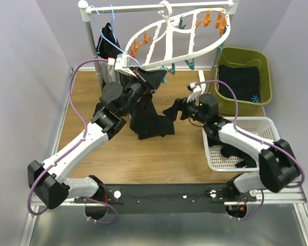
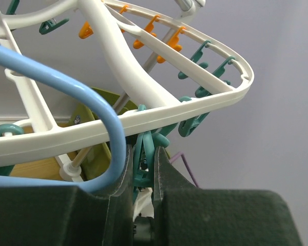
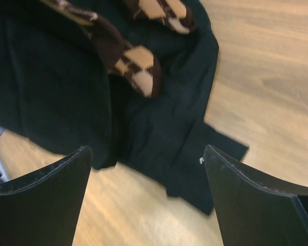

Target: Remove the socks clipped to the hanger

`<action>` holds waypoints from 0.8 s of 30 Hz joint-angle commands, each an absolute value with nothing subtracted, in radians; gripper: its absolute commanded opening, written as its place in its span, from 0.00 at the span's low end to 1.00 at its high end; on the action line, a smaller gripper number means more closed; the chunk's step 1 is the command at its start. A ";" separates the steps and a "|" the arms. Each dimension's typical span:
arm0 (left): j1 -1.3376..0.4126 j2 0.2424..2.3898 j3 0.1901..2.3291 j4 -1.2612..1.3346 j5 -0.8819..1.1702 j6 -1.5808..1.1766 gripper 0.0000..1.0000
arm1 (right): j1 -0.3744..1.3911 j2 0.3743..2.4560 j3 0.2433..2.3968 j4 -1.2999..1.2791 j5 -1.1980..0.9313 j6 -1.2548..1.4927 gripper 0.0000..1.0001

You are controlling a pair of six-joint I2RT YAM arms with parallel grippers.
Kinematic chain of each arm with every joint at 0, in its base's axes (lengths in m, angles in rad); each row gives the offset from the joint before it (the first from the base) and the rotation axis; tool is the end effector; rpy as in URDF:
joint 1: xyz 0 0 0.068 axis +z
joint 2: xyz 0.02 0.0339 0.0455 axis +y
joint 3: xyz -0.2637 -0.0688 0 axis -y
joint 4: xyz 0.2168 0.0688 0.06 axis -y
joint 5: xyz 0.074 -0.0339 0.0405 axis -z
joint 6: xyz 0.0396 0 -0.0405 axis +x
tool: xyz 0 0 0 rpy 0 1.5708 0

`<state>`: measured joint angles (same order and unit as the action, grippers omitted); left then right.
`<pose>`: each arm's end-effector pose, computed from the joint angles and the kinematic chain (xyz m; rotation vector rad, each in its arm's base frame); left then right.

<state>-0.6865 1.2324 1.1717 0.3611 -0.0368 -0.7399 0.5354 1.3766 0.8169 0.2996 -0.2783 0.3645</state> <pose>0.2028 -0.1643 0.4426 -0.0706 1.3650 -1.1938 0.2464 0.1588 0.2792 -0.3664 1.8781 0.8760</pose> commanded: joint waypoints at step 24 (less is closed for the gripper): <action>-0.684 1.259 1.229 0.281 0.020 -0.715 0.00 | 0.658 1.950 1.123 0.871 -0.465 0.571 0.71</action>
<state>-0.6865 1.2549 1.1992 0.2970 -0.0235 -0.7296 0.6212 1.9247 1.0454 0.8406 -0.4576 0.5659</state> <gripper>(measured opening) 0.198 0.796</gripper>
